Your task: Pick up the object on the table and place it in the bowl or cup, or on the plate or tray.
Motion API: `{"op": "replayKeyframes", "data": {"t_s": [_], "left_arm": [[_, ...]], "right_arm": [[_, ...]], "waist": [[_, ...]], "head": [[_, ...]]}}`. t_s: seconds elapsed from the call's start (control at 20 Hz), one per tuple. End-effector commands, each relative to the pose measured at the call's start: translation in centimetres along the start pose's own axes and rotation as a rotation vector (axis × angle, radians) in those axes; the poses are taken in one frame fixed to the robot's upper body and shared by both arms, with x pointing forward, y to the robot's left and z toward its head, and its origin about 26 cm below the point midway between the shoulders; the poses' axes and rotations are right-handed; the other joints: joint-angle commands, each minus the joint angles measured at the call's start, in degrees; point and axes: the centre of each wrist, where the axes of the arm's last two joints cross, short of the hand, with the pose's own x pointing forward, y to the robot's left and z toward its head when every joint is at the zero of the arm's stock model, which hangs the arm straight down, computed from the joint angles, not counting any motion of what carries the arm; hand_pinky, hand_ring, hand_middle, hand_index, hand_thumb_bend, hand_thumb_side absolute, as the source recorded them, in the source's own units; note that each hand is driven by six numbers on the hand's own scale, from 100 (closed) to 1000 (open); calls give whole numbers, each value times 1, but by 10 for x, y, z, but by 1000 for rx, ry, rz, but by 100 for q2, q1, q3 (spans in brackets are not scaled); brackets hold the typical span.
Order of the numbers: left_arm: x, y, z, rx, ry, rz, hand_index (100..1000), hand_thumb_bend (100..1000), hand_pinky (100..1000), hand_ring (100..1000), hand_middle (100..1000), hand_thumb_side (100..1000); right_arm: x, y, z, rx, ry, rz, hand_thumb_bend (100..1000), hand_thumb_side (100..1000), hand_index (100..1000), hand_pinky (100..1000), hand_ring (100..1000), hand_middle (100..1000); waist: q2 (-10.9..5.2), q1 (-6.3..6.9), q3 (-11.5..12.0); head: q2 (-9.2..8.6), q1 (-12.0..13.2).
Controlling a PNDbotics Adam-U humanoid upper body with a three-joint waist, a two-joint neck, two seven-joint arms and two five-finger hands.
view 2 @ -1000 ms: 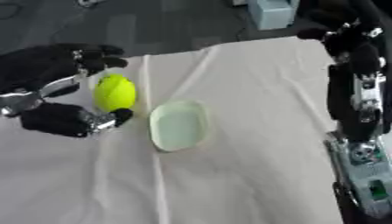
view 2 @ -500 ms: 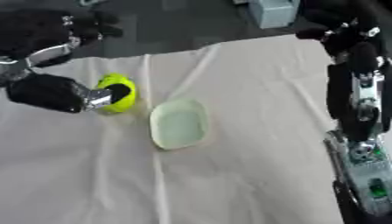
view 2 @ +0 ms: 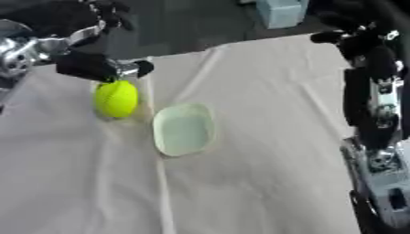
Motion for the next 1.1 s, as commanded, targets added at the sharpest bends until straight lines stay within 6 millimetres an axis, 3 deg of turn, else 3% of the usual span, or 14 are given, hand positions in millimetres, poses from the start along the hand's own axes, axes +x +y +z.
{"op": "replayKeyframes", "data": {"t_s": [0.05, 0.4, 1.1], "left_arm": [[-10, 2, -12, 19, 54, -1, 902, 507, 643, 757, 1000, 1000], [-17, -14, -27, -26, 97, 16, 858, 492, 622, 742, 1000, 1000], [-26, -30, -23, -110, 122, -6, 843, 487, 611, 758, 1000, 1000]], "right_arm": [[3, 0, -7, 6, -27, -7, 100, 894, 958, 688, 799, 809], [2, 1, -8, 2, -27, -15, 100, 894, 958, 688, 799, 809], [1, 0, -7, 1, -21, -13, 100, 891, 958, 689, 799, 810]], "waist": [[-72, -13, -29], [-42, 0, -83], [-66, -25, -12]], "head": [[22, 84], [87, 134], [167, 104]]}}
